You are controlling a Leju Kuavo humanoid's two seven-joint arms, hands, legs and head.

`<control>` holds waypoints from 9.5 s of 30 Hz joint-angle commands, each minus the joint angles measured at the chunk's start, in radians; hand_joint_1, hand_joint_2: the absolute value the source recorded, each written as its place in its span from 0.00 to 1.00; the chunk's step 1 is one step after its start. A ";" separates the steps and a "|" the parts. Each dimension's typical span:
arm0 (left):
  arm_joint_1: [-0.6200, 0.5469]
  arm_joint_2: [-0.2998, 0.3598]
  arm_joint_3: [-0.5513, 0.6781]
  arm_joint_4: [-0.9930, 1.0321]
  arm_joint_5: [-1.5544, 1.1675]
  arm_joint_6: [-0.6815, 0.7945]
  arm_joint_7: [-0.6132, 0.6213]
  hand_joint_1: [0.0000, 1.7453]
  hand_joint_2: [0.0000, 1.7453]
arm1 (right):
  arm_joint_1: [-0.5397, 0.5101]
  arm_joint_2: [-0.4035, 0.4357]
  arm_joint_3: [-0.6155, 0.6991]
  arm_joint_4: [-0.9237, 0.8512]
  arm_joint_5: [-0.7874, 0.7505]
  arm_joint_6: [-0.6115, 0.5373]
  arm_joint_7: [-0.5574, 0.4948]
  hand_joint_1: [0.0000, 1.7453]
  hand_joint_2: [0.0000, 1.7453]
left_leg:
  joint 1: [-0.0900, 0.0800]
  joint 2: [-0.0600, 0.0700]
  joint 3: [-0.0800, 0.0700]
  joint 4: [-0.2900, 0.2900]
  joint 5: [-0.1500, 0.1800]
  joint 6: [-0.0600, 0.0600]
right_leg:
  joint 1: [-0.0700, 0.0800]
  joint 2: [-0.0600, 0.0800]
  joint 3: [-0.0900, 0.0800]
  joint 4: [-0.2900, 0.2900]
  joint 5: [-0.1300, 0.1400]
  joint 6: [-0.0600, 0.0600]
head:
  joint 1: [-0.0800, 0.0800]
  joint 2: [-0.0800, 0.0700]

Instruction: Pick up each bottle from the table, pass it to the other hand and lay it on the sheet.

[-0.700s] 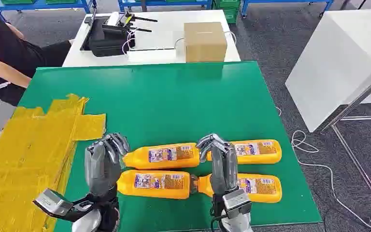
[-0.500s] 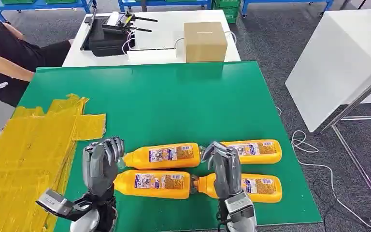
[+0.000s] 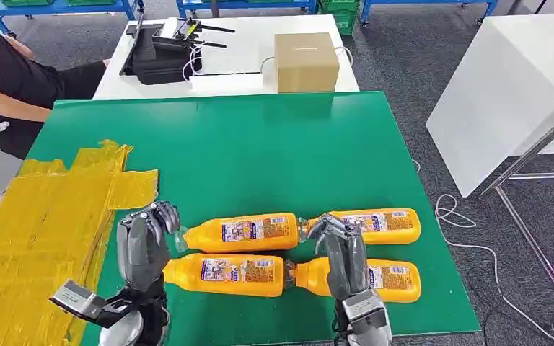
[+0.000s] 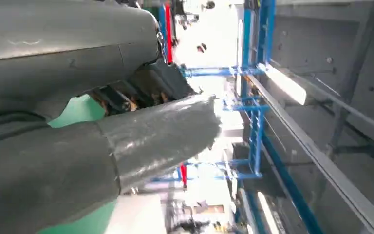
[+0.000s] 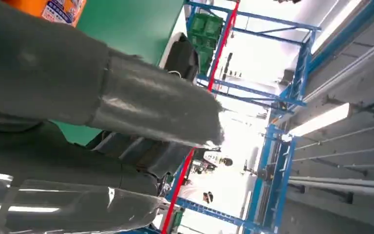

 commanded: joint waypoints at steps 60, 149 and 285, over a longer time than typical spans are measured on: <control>-0.033 -0.087 0.258 0.211 0.106 -0.247 -0.003 0.00 0.00 | -0.262 -0.117 0.458 0.539 0.679 0.099 0.636 0.00 1.00 | 0.001 0.000 0.002 -0.002 0.001 -0.001 | 0.001 0.000 0.002 -0.003 0.001 0.001 | 0.000 0.000; 0.110 -0.157 0.497 -0.259 0.217 0.579 -0.003 0.00 0.00 | -0.260 -0.035 0.345 0.511 0.385 0.054 0.534 1.00 1.00 | 0.003 0.001 0.002 -0.001 0.000 -0.001 | 0.002 0.001 0.002 -0.001 0.001 0.001 | 0.000 0.000; -0.090 0.068 0.079 0.545 0.286 -0.642 0.045 1.00 1.00 | -0.357 0.032 0.560 0.643 0.285 0.219 0.388 1.00 1.00 | 0.002 -0.002 0.000 -0.001 0.000 -0.001 | 0.002 -0.002 0.000 -0.002 0.000 0.001 | 0.000 0.000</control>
